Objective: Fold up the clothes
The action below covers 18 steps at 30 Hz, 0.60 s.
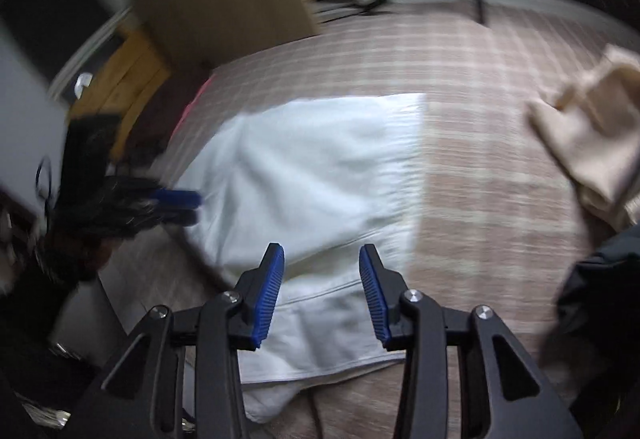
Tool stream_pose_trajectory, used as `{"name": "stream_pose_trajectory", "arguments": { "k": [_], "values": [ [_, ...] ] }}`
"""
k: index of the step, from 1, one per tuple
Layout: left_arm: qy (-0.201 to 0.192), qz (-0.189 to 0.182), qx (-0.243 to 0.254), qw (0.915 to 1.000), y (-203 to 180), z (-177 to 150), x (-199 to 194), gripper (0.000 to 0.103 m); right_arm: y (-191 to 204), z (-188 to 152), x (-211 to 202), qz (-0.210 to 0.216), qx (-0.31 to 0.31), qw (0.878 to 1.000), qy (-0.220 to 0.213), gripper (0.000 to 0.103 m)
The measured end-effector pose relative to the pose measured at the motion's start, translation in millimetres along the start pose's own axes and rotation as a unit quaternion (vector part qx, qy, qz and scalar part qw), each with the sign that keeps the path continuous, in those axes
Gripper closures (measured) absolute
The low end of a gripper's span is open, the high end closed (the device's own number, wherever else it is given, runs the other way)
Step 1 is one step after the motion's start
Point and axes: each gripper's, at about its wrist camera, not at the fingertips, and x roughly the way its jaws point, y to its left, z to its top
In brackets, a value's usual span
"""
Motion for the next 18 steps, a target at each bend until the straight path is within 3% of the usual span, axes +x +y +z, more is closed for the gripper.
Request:
{"name": "stream_pose_trajectory", "arguments": {
  "k": [2, 4, 8, 10, 11, 13, 18],
  "values": [
    [0.006, 0.009, 0.007, 0.9999, 6.9, -10.7, 5.9, 0.073, 8.4, -16.6, 20.0, -0.029, -0.026, 0.998, 0.054, 0.069],
    [0.014, 0.017, -0.017, 0.9996, 14.5, -14.0, 0.4, 0.071, 16.6, -33.2, 40.1, -0.058, -0.052, 0.991, 0.109, 0.076],
    [-0.005, 0.029, -0.022, 0.9993, 8.3, -19.0, -21.6, 0.074, 16.4, -36.7, -5.3, -0.058, -0.007, 0.995, 0.083, 0.075],
    [-0.023, 0.018, -0.002, 0.9996, -5.8, -17.7, -31.1, 0.071, 24.8, -37.8, -32.1, -0.037, 0.021, 0.997, 0.064, 0.063],
    [-0.029, 0.013, 0.009, 0.9995, -13.0, -15.5, -33.3, 0.071, 31.1, -39.7, -35.0, -0.029, 0.024, 0.997, 0.069, 0.057],
    [-0.033, 0.012, 0.031, 0.9989, -25.0, -8.0, -29.1, 0.071, 43.6, -43.5, -40.3, -0.013, 0.028, 0.996, 0.079, 0.057],
    [-0.011, 0.000, 0.038, 0.9992, -26.9, 5.2, -7.4, 0.071, 57.9, -57.3, -15.6, -0.053, 0.035, 0.991, 0.122, 0.058]
  ]
}}
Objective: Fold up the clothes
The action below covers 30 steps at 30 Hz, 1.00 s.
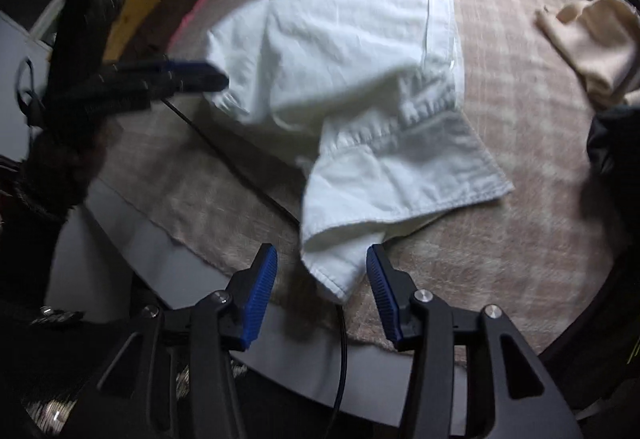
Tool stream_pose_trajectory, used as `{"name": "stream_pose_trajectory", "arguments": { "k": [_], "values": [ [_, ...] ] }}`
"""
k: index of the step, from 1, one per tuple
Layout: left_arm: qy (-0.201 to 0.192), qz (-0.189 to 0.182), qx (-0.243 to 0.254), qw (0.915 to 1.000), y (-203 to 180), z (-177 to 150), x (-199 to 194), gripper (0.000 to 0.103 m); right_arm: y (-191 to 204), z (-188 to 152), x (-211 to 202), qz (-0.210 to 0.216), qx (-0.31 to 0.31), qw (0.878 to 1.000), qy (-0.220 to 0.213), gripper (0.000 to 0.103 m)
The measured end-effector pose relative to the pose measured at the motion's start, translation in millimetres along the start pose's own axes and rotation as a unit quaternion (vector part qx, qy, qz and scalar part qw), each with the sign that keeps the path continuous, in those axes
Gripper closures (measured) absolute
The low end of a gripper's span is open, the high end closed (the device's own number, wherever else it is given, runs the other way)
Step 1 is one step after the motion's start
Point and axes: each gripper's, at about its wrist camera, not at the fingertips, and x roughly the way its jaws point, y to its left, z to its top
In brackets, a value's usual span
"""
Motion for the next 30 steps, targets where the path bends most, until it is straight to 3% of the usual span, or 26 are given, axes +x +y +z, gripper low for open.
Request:
{"name": "stream_pose_trajectory", "arguments": {
  "k": [1, 2, 3, 8, 11, 13, 15, 17, 19, 21, 23, 26, 30],
  "values": [
    [0.011, 0.005, -0.003, 0.9999, 3.0, -1.5, 3.5, 0.071, 2.6, 2.6, 4.5, -0.012, -0.004, 1.000, -0.007, 0.064],
    [0.021, 0.010, -0.005, 0.9997, 6.0, -3.0, 7.0, 0.071, 4.2, 2.5, 5.6, -0.025, -0.011, 1.000, -0.011, 0.090],
    [0.028, 0.005, -0.003, 0.9996, 8.5, -4.1, 8.7, 0.071, 5.7, 2.3, 6.5, -0.038, -0.018, 0.999, -0.015, 0.098],
    [0.043, 0.014, -0.003, 0.9990, 19.9, -10.6, 12.8, 0.071, 8.9, -11.1, -25.0, -0.066, -0.079, 0.994, -0.035, 0.099],
    [0.046, 0.008, -0.021, 0.9987, 27.3, -14.0, 8.4, 0.070, -1.9, -13.9, -7.4, -0.079, -0.067, 0.995, 0.010, 0.099],
    [0.033, 0.009, -0.034, 0.9988, 33.3, -20.5, -13.0, 0.070, -4.9, -14.7, -3.3, -0.065, -0.058, 0.996, 0.037, 0.096],
    [0.020, 0.010, -0.047, 0.9987, 39.5, -27.3, -35.4, 0.070, -2.9, -15.9, -31.0, -0.043, -0.057, 0.997, 0.032, 0.092],
    [-0.001, 0.027, -0.069, 0.9973, 51.4, -39.2, -70.7, 0.068, -2.2, -18.9, -68.0, -0.033, -0.070, 0.997, 0.003, 0.086],
    [-0.026, 0.044, -0.088, 0.9948, 64.4, -50.5, -105.1, 0.062, -8.9, -20.7, -113.2, -0.057, -0.075, 0.995, -0.032, 0.079],
    [-0.045, 0.051, -0.113, 0.9913, 77.1, -60.8, -132.2, 0.059, -17.5, -15.5, -149.4, -0.073, -0.061, 0.993, -0.063, 0.059],
    [-0.063, 0.048, -0.127, 0.9887, 83.9, -67.5, -148.1, 0.059, -31.1, -12.5, -168.0, -0.048, -0.039, 0.995, -0.077, 0.047],
    [-0.076, 0.036, -0.129, 0.9880, 76.1, -61.0, -139.0, 0.059, -45.5, -4.7, -157.3, 0.014, -0.006, 0.998, -0.062, 0.047],
    [-0.067, -0.021, -0.085, 0.9939, 40.8, -32.4, -90.8, 0.059, -15.8, -8.7, -86.5, 0.008, -0.026, 0.999, -0.021, 0.047]
  ]
}}
